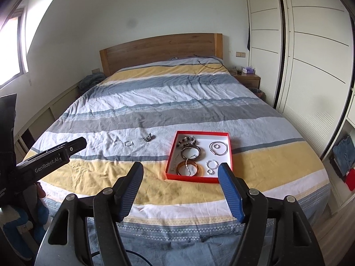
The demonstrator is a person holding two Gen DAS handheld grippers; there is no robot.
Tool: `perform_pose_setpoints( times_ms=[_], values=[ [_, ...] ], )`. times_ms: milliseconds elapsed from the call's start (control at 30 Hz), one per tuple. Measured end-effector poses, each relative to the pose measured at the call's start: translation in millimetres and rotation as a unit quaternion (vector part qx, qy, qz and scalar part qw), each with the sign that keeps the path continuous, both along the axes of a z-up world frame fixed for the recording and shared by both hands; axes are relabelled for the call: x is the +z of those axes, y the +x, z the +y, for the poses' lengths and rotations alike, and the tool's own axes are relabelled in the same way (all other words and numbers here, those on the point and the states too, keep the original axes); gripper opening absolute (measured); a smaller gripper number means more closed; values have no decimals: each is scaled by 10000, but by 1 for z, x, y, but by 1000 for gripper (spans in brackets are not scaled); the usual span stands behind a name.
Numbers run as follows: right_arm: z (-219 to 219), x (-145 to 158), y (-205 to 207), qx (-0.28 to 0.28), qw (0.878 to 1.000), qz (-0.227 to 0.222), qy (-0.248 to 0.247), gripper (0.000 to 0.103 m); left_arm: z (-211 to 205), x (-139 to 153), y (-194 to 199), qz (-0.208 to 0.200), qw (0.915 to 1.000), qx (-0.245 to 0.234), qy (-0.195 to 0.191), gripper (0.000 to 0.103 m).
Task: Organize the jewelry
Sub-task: 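Lift both open grippers out of the box and back over the duvet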
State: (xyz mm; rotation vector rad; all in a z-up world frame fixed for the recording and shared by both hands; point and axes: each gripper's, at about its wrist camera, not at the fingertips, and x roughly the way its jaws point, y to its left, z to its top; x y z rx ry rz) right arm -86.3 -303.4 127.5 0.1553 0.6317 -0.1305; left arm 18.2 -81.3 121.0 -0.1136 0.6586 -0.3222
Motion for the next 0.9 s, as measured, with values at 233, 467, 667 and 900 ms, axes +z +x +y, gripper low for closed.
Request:
perform_pose_setpoints(
  times_ms=[233,467,667,900],
  values=[
    [-2,-7,11,-79,9995,-187,248,72,33,-2,3,-63,9992,388,37,51],
    [2,-20,28,127,9990,-175,379,72,63,-22,13,206,9965,793,166,51],
    [5,-39,42,329,9986,-73,413,72,71,-41,23,429,9945,931,235,51],
    [8,-66,64,424,9979,144,473,72,66,-69,42,693,9932,854,390,51]
  ],
)
